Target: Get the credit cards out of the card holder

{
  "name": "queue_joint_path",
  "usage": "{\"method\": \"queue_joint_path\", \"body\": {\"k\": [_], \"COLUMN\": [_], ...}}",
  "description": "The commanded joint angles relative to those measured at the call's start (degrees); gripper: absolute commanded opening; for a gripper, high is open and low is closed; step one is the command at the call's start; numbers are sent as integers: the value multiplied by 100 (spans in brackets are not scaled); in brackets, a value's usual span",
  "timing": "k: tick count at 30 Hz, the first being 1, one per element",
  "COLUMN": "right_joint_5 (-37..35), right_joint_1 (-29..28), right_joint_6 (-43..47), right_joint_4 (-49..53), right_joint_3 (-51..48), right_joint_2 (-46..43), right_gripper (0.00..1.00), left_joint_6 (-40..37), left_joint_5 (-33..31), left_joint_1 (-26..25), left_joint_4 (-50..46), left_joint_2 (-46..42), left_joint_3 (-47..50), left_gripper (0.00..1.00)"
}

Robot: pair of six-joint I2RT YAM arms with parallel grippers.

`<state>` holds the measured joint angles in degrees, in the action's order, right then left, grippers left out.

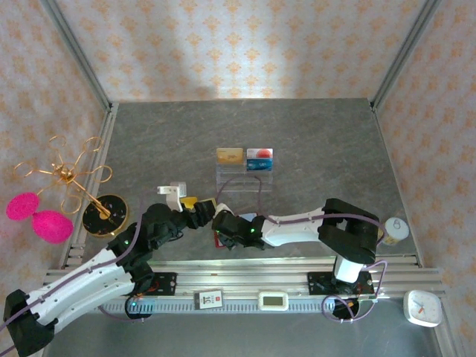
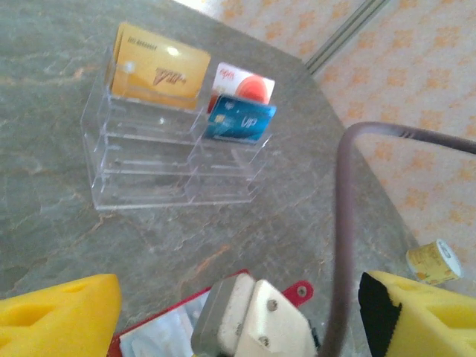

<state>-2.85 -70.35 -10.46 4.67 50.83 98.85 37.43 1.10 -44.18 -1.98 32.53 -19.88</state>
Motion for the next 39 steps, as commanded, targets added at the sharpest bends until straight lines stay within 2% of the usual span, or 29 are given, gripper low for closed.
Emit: {"method": "queue_joint_path", "body": {"k": [1,5,13,15,21,24,26,30,36,39], "right_joint_5": [-137,5,97,67,-110,-421,-768,-1492,-1800,-1770], "right_joint_1": [-24,54,135,139,137,137,139,135,135,144], "right_joint_6": [-280,-548,-1215,-1345,-1647,-1882,-2033,-2316,-2651,-2823], "right_joint_4": [-147,-810,-1789,-1966,-2293,-2177,-2095,-1489,-895,-838], "right_joint_3": [-226,-549,-1079,-1207,-1497,-1603,-1774,-1944,-2222,-2377], "right_joint_2": [-64,-449,-868,-957,-1208,-1424,-1745,-2485,-3323,-3557], "right_gripper": [0,0,0,0,1,26,33,35,35,34], "left_joint_6": [196,415,659,678,627,590,574,504,363,301], "left_joint_5": [106,236,804,888,1255,1450,1585,1726,1995,2001], "left_joint_1": [30,24,26,29,-18,-98,-167,-462,-810,-894], "left_joint_4": [212,427,1393,1510,1976,2297,2512,2762,2638,2458], "left_joint_2": [96,432,1456,1710,2530,3116,3483,4088,5219,5348], "left_joint_3": [190,441,818,807,711,580,460,98,-518,-711], "left_gripper": [77,61,13,6,6,8,9,11,11,11]}}
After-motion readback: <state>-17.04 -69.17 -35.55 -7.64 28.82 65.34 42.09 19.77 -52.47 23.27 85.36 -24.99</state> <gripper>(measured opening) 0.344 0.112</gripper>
